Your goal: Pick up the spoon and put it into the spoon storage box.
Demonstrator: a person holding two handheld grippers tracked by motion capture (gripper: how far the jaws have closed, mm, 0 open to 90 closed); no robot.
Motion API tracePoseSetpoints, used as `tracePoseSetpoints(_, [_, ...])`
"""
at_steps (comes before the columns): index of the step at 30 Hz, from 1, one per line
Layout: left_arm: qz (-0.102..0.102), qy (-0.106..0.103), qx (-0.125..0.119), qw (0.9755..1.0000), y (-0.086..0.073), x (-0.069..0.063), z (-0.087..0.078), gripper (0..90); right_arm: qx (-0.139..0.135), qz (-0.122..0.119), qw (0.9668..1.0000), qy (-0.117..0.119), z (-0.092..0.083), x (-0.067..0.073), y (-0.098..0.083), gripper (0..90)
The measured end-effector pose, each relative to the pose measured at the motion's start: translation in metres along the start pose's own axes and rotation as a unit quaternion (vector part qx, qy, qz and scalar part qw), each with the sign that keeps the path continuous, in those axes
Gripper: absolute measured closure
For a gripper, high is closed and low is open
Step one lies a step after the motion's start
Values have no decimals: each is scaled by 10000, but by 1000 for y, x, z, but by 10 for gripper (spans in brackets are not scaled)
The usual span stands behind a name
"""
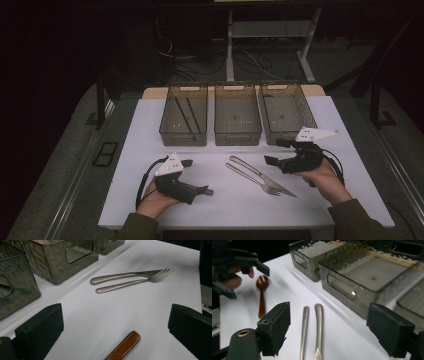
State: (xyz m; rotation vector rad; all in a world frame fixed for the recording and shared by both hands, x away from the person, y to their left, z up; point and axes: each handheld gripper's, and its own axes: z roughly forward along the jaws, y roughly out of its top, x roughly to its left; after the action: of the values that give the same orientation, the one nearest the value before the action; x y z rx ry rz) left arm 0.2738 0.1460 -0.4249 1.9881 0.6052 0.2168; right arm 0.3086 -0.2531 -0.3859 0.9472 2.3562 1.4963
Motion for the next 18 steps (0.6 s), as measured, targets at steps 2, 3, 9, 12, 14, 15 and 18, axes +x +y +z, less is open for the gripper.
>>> tracePoseSetpoints(2, [1, 2, 3, 10000, 0, 0, 0, 0, -16, 23, 9999, -125, -5, 0, -8, 185])
tracePoseSetpoints(3, [20, 1, 23, 10000, 0, 0, 0, 0, -7, 46, 9998, -172, -8, 0, -12, 174])
tracePoseSetpoints(9, [-2, 25, -10, 10000, 0, 1, -2, 0, 149, 37, 9982, -579, -21, 1, -37, 171])
tracePoseSetpoints(12, [-5, 54, -20, 10000, 1, 1, -3, 0, 113, 113, 9979, -627, -26, 0, -47, 171])
tracePoseSetpoints(14, [-6, 42, -27, 10000, 1, 1, -3, 8, 118, 147, 9976, -659, -28, 0, -52, 171])
tracePoseSetpoints(15, [-4, 40, -21, 10000, 1, 1, -4, 24, 105, 159, 9974, -689, -30, 1, -55, 171])
tracePoseSetpoints(18, [-13, 55, -29, 10000, 2, 2, -6, 74, 163, 210, 9974, -675, -32, 0, -61, 171])
